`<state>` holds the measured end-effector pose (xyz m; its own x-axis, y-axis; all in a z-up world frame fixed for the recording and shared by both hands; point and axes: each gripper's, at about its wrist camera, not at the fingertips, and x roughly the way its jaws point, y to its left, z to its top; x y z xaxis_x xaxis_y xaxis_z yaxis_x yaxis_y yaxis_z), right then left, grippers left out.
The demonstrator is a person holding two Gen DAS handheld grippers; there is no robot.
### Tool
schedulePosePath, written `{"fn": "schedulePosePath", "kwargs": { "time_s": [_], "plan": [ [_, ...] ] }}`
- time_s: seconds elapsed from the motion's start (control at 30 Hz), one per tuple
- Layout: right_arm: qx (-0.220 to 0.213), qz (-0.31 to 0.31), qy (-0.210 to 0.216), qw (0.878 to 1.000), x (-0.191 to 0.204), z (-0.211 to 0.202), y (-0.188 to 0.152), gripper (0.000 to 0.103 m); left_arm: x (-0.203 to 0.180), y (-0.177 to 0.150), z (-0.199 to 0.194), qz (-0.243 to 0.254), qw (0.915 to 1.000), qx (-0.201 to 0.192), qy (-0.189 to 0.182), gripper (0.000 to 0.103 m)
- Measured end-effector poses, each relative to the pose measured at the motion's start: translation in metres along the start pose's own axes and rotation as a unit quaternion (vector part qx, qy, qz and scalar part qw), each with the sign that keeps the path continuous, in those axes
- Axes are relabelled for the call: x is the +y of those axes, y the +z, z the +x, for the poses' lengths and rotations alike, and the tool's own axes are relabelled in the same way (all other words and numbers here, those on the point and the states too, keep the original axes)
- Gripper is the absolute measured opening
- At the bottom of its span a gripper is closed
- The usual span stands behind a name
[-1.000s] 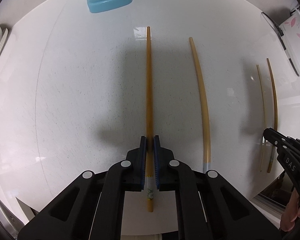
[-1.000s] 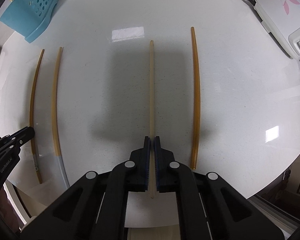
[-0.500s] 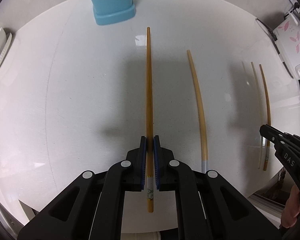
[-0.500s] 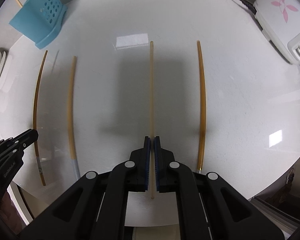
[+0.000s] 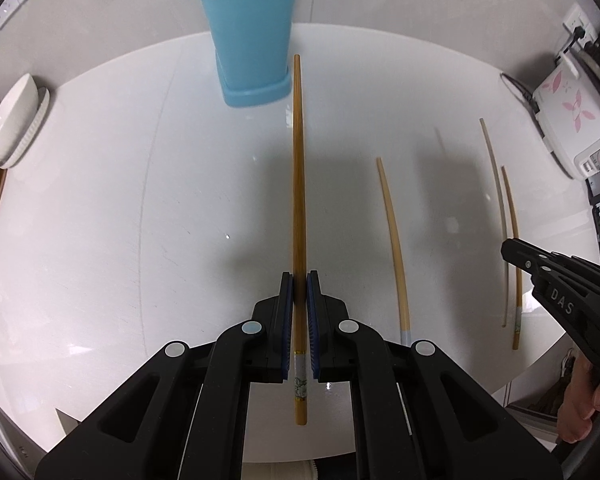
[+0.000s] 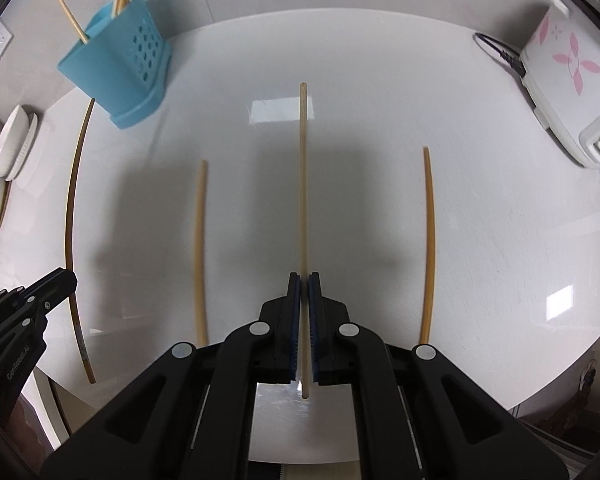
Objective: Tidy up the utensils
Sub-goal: 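Lift both held chopsticks and carry them toward the blue utensil holder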
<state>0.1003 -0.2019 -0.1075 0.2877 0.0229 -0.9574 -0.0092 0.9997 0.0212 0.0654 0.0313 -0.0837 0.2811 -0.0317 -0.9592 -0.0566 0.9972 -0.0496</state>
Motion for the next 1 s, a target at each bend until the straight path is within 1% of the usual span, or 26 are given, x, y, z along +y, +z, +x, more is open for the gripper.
{"fn": "schedulePosePath", "kwargs": {
  "time_s": [0.03,0.1,0.13,0.4,0.47,0.53,0.67,0.83,1.0],
  "plan": [
    [-0.004,-0.001,0.002,1.000,-0.001,-0.002,0.008,0.003,0.002,0.001,-0.003,-0.001,1.0000,-0.003,0.000,0.006],
    [-0.011,-0.003,0.003,1.000,0.006,-0.009,0.010,0.003,0.002,-0.001,-0.015,-0.003,0.9999,-0.013,-0.001,0.006],
    [-0.017,-0.005,0.007,1.000,0.007,-0.011,0.013,0.003,0.001,0.005,-0.013,-0.003,0.9999,-0.017,-0.001,0.006],
    [-0.053,-0.019,0.021,0.998,0.023,-0.030,0.029,0.003,0.006,0.017,-0.033,-0.006,0.9987,-0.049,-0.010,0.006],
    [-0.063,-0.025,0.026,0.997,0.028,-0.037,0.034,0.004,0.005,0.020,-0.041,-0.003,0.9975,-0.069,-0.014,0.006],
    [-0.072,-0.028,0.031,0.997,0.032,-0.041,0.039,0.003,0.003,0.022,-0.046,0.000,0.9966,-0.082,-0.011,0.006],
    [-0.091,-0.035,0.044,0.994,0.042,-0.051,0.047,0.004,0.003,0.029,-0.054,-0.004,0.9951,-0.097,-0.020,0.006],
    [-0.117,-0.049,0.060,0.990,0.060,-0.066,0.058,0.004,0.005,0.038,-0.064,-0.001,0.9922,-0.124,-0.017,0.006],
    [-0.143,-0.059,0.068,0.986,0.074,-0.079,0.070,0.004,0.009,0.051,-0.072,-0.006,0.9888,-0.146,-0.030,0.006]
  ]
}}
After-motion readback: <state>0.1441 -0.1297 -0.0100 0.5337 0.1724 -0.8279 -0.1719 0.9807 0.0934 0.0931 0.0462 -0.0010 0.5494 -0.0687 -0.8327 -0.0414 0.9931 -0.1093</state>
